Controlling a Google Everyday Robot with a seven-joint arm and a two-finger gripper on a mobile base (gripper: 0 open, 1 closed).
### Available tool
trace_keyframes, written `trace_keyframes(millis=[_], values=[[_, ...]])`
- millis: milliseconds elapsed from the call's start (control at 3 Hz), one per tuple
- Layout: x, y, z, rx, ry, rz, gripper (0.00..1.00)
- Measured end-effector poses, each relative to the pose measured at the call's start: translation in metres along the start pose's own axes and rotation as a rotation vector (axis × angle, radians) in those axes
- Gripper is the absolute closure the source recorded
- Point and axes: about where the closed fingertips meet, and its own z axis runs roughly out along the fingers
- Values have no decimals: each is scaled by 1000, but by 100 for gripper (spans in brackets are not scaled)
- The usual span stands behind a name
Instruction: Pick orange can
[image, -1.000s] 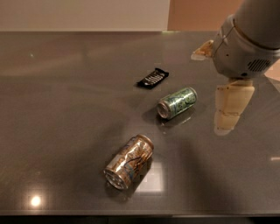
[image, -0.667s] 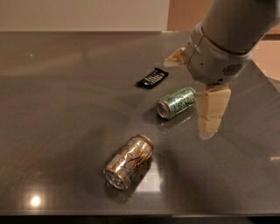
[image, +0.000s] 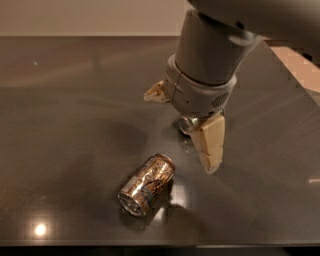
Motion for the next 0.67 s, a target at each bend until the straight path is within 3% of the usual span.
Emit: trace_keyframes(millis=[667], values=[[-30, 11, 38, -84, 32, -203, 0]])
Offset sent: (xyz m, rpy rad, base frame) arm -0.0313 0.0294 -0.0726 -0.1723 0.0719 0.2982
